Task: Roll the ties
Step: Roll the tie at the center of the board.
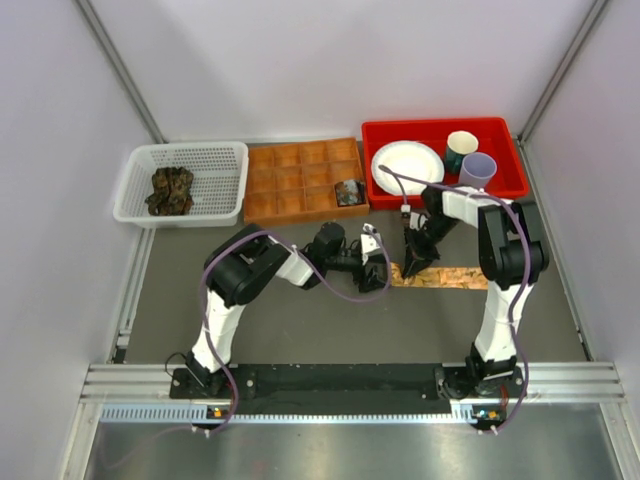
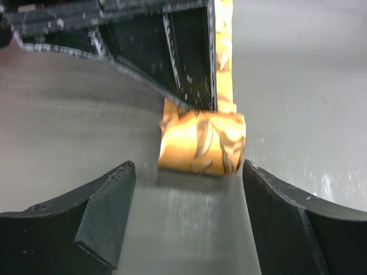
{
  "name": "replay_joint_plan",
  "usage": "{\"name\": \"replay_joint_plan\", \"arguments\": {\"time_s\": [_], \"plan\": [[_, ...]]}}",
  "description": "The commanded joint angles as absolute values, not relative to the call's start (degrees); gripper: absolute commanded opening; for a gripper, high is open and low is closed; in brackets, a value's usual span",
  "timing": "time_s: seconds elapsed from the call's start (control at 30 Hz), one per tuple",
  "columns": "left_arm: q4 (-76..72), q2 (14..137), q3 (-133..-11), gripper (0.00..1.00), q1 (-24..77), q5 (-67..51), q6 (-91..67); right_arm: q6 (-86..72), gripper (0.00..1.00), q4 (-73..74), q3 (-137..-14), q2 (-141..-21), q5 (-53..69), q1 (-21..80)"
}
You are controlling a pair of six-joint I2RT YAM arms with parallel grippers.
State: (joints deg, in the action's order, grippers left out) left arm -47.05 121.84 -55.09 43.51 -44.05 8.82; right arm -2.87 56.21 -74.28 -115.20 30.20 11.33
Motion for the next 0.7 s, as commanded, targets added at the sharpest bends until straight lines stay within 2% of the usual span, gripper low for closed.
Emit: {"name": "replay_joint_plan", "arguments": {"time_s": [0.0,0.2,0.47,0.67], "plan": [[-57.5,126.7,-54.5,0.78,44.9,-44.8,0.3,-2.4,0.00,52.1,-74.1,-119.4,23.6,13.6],[-65.4,131.4,-55.0,0.71,45.5,-44.6,-4.6,-2.3,0.00,51.7,-74.3,-120.8,27.0,13.6],[-66.0,133.9,-56.0,0.57,46.1,-45.1,-4.3,-1.3,0.00,51.5,-74.9,-122.2,28.7,13.6],[-61.5,133.3,-55.6,0.59,47.5,-43.9,-0.8,-1.8,0.00,50.5,-75.5,-123.2,28.8,13.6]]}}
